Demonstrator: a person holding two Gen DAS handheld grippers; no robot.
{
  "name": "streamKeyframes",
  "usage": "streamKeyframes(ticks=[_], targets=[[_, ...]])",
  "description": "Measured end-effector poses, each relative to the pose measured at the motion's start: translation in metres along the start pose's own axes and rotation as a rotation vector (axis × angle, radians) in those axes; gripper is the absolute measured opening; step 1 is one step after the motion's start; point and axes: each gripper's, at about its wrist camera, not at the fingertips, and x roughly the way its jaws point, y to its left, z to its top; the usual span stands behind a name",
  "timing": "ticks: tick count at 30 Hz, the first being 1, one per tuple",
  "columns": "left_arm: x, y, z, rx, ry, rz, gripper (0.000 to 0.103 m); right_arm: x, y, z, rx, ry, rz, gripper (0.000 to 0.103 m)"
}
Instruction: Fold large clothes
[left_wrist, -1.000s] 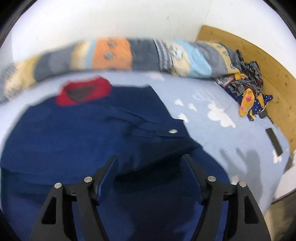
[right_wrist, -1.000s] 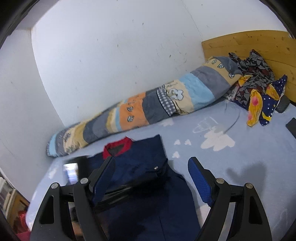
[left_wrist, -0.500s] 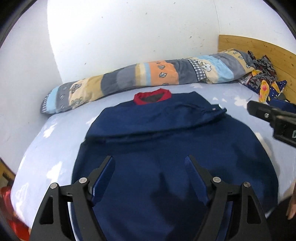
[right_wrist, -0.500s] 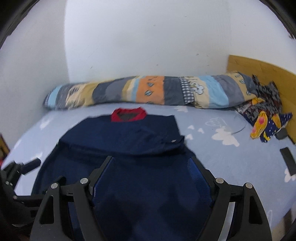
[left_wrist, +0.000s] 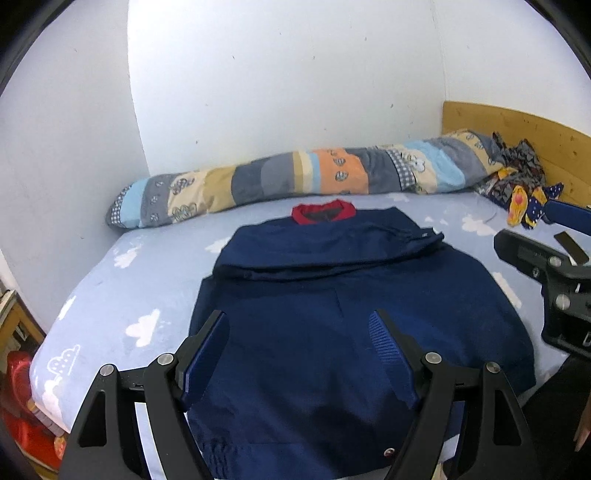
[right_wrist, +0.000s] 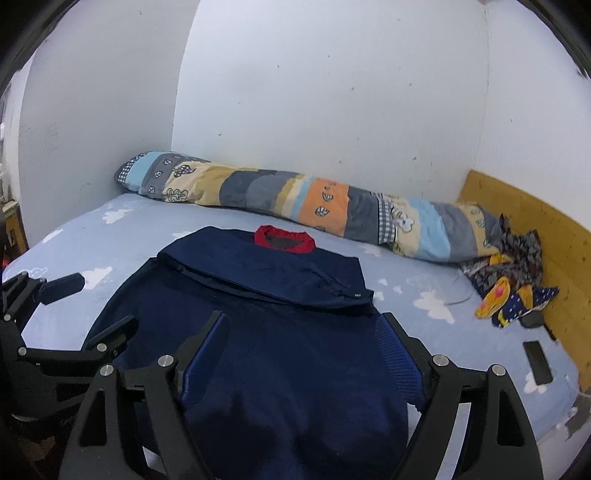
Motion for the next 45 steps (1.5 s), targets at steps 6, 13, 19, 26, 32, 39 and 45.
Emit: streamKeyframes(ticks=[6, 13, 19, 26, 32, 39, 45], targets=[[-0.017, 0.008, -0.004, -0.002, -0.03, -0.003, 0.079, -0.016, 0.01, 0.006, -0.023, -0.034, -0.004, 0.087], [-0.035, 0.018, -0.01, -0.008, -0.044, -0.003, 0.079, -0.026, 0.015, 0.009, -0.035, -0.06, -0.006, 0.087], [-0.045, 0.022, -0.011, -0.002, -0.047, -0.006, 0.079, -0.034, 0.018, 0.009, -0.045, -0.074, -0.01, 0.087], [-0.051, 0.023, -0.01, 0.012, -0.055, -0.014, 0.079, -0.04, 0.017, 0.009, -0.046, -0.081, -0.016, 0.088], [-0.054, 0.023, -0.012, 0.021, -0.065, -0.016, 0.079, -0.042, 0.018, 0.009, -0.044, -0.084, -0.02, 0.089], [-0.054, 0.024, -0.013, 0.022, -0.063, -0.014, 0.079, -0.041, 0.018, 0.008, -0.049, -0.077, -0.02, 0.09], [-0.052, 0.025, -0.013, 0.021, -0.048, -0.016, 0.079, -0.039, 0.02, 0.007, -0.05, -0.068, -0.021, 0.09]])
